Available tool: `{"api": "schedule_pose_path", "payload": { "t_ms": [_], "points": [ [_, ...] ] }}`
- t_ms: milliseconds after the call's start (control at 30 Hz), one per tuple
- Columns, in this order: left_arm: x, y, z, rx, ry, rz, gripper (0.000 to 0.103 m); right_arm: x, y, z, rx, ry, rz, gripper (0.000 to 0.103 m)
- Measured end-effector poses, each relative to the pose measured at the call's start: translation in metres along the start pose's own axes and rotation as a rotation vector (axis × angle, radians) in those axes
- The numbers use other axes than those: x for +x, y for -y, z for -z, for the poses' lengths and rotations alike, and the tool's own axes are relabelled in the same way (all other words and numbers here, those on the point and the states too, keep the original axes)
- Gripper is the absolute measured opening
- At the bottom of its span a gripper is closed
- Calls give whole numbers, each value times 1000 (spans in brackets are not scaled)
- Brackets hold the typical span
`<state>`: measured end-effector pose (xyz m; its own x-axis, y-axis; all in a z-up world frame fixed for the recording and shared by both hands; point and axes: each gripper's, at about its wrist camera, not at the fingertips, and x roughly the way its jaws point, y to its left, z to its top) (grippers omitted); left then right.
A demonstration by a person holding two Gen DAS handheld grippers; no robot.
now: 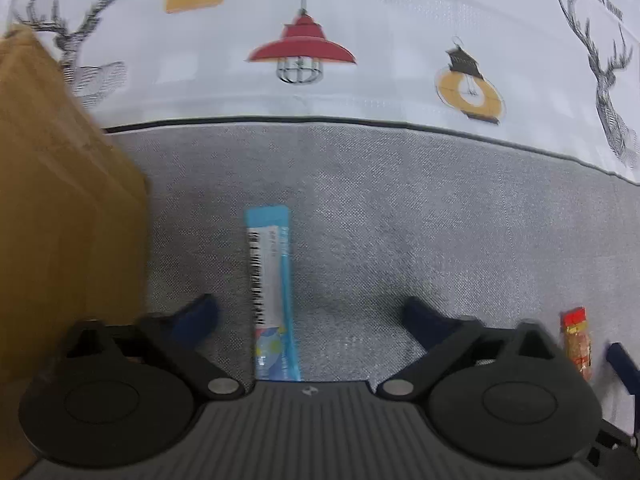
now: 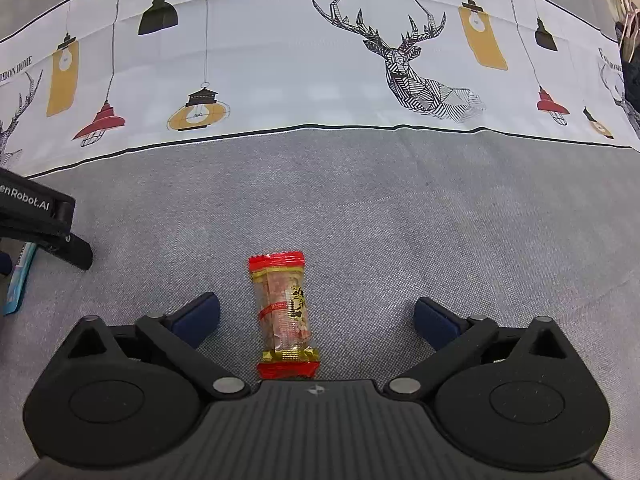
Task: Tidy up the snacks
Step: 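Grasp the blue stick with left tool while right tool grasps orange candy, then carry the blue stick and orange candy over the box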
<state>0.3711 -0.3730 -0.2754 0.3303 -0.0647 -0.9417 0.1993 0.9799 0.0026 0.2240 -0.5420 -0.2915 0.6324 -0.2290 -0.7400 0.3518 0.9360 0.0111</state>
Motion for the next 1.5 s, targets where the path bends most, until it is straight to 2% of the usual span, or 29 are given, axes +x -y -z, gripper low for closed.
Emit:
{"api": "schedule_pose_path", "payload": {
  "t_ms": [33, 67, 133, 233, 467, 667, 867, 1267, 1400, 1500],
  "points": [
    [-8, -2, 0, -5, 27, 2, 51, -4, -2, 0, -16, 14, -11, 53],
    [-13, -2, -1, 5, 32, 9, 13, -8, -5, -1, -34, 15, -14, 27],
    [-21, -8, -1, -17, 10, 26, 14, -11, -7, -2, -42, 4, -3, 21],
    [-46, -12, 6, 1, 51, 58, 14, -24, -2, -7, 26, -1, -15, 20],
    [-141, -23, 41, 44, 156, 137, 14, -111, -9, -18, 108, 113, -46, 20],
    [-221, -48, 86, 92, 225, 132, 14, -205, -33, -16, 99, 208, -111, 20],
    [-276, -103, 139, 77, 227, 89, 14, -282, -64, 4, 58, 233, -211, 20],
    [-334, -230, 263, -37, 230, -7, 14, -386, -141, 78, -78, 178, -407, 20],
    [-345, -247, 294, -55, 258, -27, 14, -409, -161, 99, -138, 176, -432, 20],
    [-352, -254, 311, -61, 273, -15, 14, -420, -170, 110, -170, 178, -432, 20]
  ]
}}
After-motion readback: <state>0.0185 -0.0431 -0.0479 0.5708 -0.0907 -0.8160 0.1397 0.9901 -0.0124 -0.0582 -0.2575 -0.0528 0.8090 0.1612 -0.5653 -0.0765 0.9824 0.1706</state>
